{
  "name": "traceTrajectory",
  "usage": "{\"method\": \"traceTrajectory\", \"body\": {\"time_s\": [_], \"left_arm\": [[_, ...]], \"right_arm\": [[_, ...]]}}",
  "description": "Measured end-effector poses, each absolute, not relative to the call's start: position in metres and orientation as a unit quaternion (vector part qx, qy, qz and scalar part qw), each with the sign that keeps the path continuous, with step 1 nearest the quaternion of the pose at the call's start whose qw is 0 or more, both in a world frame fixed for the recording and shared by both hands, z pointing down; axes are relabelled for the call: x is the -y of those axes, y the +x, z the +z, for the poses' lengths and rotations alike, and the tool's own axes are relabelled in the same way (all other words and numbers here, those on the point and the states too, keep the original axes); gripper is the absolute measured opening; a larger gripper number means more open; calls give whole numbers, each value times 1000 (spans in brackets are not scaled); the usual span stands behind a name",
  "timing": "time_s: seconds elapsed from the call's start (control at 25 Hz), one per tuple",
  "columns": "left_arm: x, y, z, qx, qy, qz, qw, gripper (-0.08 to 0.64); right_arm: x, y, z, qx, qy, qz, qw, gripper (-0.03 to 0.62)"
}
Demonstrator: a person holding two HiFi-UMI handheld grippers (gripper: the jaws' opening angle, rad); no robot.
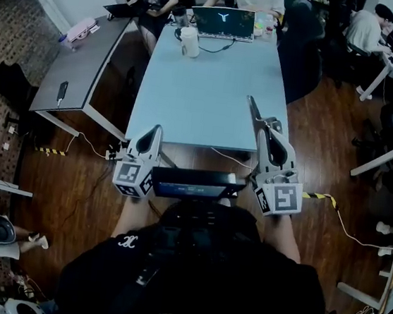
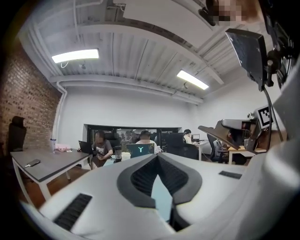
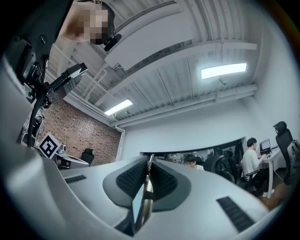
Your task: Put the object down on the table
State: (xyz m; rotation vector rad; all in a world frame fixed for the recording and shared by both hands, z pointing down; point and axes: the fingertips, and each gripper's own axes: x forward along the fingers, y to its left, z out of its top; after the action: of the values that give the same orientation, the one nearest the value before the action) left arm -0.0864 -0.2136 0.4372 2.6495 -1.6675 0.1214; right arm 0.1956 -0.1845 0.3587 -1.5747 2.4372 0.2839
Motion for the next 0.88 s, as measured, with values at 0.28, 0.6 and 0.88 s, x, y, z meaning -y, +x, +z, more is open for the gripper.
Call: {"method": "traceTrajectory", "body": {"time_s": [0.28,0.6,0.88], "left_arm": [[238,-97,446,537,842,50,23,-11],[263,-124,450,539,840,62,18,-11],[282,-142,452,538,840,67,21,-11]], "right_arm": [[223,183,367,-838,-529,84,105,14],[275,152,403,-844,-528,50,84,14],[352,121,506,-841,-534,-83,36,14]]}}
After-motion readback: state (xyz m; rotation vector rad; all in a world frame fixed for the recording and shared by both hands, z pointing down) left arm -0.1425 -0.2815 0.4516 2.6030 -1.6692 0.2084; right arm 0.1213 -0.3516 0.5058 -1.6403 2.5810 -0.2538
